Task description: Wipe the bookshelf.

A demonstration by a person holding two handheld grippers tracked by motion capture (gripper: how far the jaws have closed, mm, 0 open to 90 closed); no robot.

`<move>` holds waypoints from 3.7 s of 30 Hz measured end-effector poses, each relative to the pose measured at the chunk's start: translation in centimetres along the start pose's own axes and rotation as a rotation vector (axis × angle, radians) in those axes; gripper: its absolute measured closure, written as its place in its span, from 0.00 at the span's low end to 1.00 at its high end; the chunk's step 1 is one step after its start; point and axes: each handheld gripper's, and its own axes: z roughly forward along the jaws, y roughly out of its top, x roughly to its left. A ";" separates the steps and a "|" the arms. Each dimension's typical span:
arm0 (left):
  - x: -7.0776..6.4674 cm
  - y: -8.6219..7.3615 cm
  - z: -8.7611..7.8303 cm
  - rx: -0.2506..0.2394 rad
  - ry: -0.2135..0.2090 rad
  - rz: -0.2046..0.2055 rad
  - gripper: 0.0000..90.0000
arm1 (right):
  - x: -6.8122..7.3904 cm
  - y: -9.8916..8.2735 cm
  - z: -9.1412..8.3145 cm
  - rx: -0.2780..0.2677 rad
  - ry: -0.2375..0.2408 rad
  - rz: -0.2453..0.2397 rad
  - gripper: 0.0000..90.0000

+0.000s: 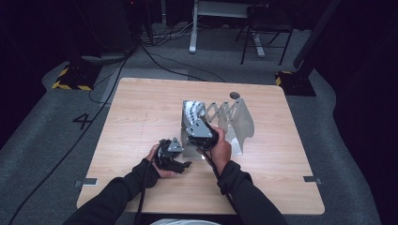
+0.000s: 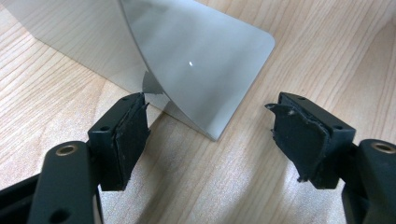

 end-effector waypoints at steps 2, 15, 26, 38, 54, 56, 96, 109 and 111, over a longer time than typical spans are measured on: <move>0.0 0.0 0.0 -0.001 0.002 0.003 0.30 | -0.6 0.6 -0.5 -0.024 -0.014 0.010 0.88; 0.0 0.0 0.0 -0.005 0.004 0.000 0.30 | 1.1 -0.8 0.5 0.070 0.081 -0.077 0.88; 0.0 0.0 0.0 0.008 0.002 0.014 0.29 | 3.2 -4.3 3.3 0.178 0.224 -0.069 0.88; -0.1 -0.4 -0.3 0.002 -0.031 0.020 0.28 | 2.7 -5.7 2.9 0.214 0.288 0.009 0.88; 2.4 -2.4 -2.3 0.001 0.000 -0.013 0.27 | 2.1 -6.5 2.8 0.249 0.299 0.000 0.87; 2.4 -2.4 -2.3 0.004 0.001 -0.014 0.26 | 1.9 -6.1 3.2 0.246 0.279 -0.007 0.87; 2.5 -2.4 -2.3 0.006 0.002 -0.011 0.25 | 1.8 -6.6 4.7 0.286 0.245 -0.009 0.87; 2.5 -2.4 -2.3 0.006 0.002 -0.011 0.25 | 1.0 -7.3 2.8 0.305 0.295 -0.024 0.87; 2.5 -2.4 -2.3 0.006 0.000 -0.012 0.25 | 1.1 -7.3 2.9 0.303 0.283 -0.031 0.87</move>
